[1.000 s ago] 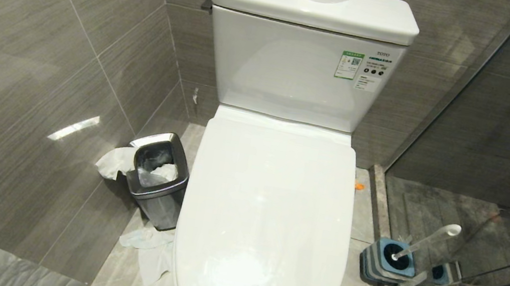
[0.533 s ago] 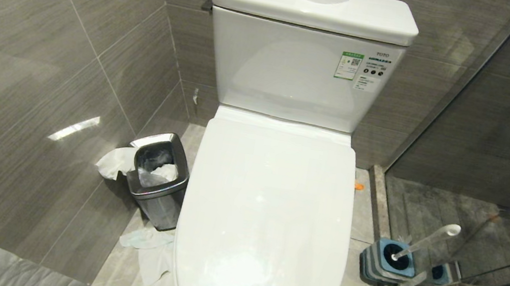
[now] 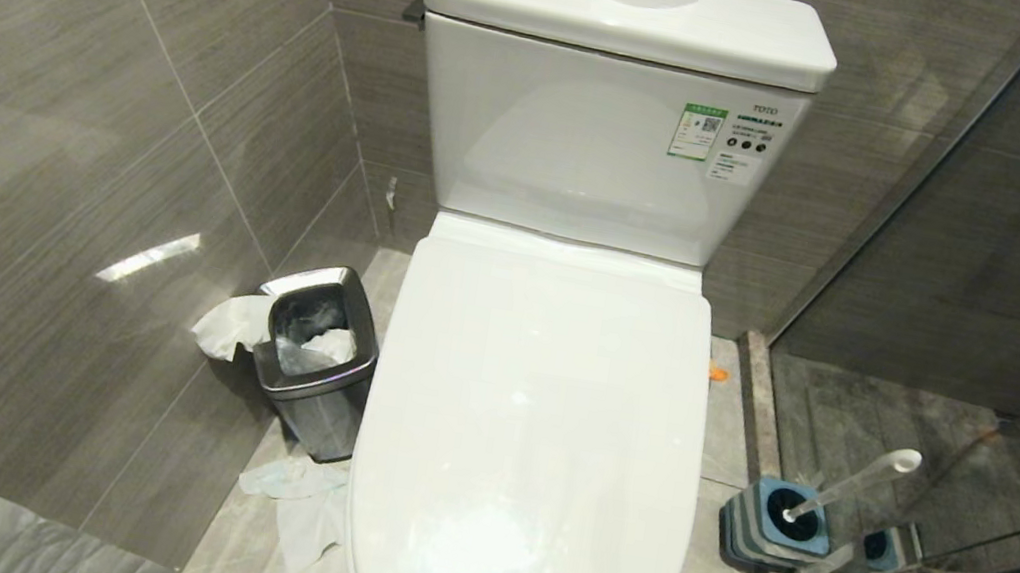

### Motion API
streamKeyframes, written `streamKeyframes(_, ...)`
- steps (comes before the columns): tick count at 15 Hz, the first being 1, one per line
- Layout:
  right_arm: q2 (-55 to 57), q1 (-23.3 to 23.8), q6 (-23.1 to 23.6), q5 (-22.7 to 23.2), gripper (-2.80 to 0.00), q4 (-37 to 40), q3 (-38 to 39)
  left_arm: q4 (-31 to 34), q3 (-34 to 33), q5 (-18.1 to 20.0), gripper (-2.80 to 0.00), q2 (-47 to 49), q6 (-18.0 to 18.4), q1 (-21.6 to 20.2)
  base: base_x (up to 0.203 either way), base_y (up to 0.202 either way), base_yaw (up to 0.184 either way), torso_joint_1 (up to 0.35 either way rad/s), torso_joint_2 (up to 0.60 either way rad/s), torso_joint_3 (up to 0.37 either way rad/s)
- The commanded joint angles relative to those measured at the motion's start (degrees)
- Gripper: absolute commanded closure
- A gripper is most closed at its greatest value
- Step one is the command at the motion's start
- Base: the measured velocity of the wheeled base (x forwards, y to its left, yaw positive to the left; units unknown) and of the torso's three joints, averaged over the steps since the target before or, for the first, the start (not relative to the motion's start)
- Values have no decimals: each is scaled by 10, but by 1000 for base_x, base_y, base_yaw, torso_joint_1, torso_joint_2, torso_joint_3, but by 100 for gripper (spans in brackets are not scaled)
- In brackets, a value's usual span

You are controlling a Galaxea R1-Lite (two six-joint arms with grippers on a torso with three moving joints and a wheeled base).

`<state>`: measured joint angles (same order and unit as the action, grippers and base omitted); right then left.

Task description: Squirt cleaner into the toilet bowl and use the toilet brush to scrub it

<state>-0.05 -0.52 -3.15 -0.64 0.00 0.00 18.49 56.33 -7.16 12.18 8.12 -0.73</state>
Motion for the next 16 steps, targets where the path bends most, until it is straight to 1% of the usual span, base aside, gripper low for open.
streamKeyframes(1, 0, 0, 0, 0, 0, 0, 0, 3, -35, 0, 0, -53, 12, 5, 0, 0, 0, 0, 0, 0)
streamKeyframes(4, 0, 0, 0, -1, 0, 0, 0, -4, -108, 5, 0, -117, 38, 6, 0, 0, 0, 0, 0, 0)
streamKeyframes(6, 0, 0, 0, -1, 0, -1, 0, -42, -159, 7, 0, -121, 46, 6, 0, 0, 0, 0, 0, 0)
streamKeyframes(10, 0, 0, 0, -1, 0, -1, 0, -133, -317, -2, 0, -122, 40, 6, 0, 0, 0, 0, 0, 0)
streamKeyframes(12, 0, 0, 0, -1, 0, -1, 0, -191, -396, -1, 0, -122, 37, 7, 0, 0, 0, 0, 0, 0)
streamKeyframes(16, 0, 0, 0, 0, 0, 0, 0, -271, -518, -2, 0, -122, 35, 7, 0, 0, 0, 0, 0, 0)
